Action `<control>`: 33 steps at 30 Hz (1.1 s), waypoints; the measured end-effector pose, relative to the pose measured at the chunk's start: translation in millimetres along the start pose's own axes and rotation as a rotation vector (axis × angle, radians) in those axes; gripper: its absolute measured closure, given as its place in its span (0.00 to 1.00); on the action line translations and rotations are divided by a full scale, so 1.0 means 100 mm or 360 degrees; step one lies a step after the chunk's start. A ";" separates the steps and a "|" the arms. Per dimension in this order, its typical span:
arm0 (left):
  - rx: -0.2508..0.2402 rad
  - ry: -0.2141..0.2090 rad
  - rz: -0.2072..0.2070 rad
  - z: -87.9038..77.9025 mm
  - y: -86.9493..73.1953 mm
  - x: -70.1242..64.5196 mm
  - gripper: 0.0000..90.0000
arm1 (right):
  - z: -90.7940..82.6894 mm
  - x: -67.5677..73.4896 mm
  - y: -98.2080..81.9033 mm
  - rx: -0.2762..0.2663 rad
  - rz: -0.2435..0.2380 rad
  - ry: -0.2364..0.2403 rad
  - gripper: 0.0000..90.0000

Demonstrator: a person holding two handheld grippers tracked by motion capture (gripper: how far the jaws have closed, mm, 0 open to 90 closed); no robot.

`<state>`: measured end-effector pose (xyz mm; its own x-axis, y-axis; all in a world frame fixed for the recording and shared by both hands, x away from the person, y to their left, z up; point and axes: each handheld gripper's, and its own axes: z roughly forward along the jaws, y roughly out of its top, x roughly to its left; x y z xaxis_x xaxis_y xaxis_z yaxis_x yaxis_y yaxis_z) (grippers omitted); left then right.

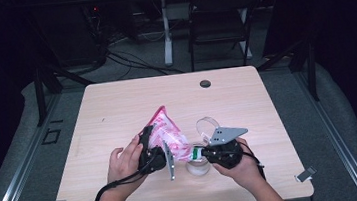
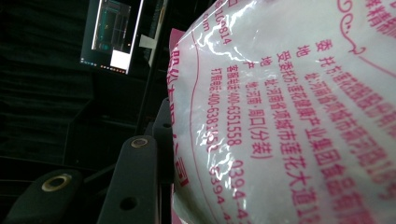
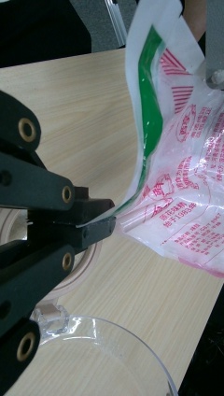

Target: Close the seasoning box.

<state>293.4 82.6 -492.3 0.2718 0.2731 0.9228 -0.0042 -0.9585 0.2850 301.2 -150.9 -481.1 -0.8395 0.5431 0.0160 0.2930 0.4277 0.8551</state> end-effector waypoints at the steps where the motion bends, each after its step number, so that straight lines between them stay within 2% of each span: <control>1: 0.0004 0.0001 0.0003 0.00 0.00 0.00 0.69 | 0.00 0.00 0.00 0.0004 -0.0003 0.0000 1.00; 21: -0.0034 0.0070 0.0032 -0.03 0.04 0.03 0.69 | -0.02 -0.01 0.00 -0.0010 0.0001 -0.0006 1.00; 33: -0.0042 0.0093 0.0088 -0.04 0.06 0.05 0.69 | -0.02 -0.02 0.00 -0.0015 0.0009 -0.0011 1.00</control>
<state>290.8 78.5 -485.1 0.2139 0.2251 0.9506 -0.0429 -0.9700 0.2394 301.8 -153.2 -480.6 -0.8345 0.5507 0.0172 0.2933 0.4176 0.8600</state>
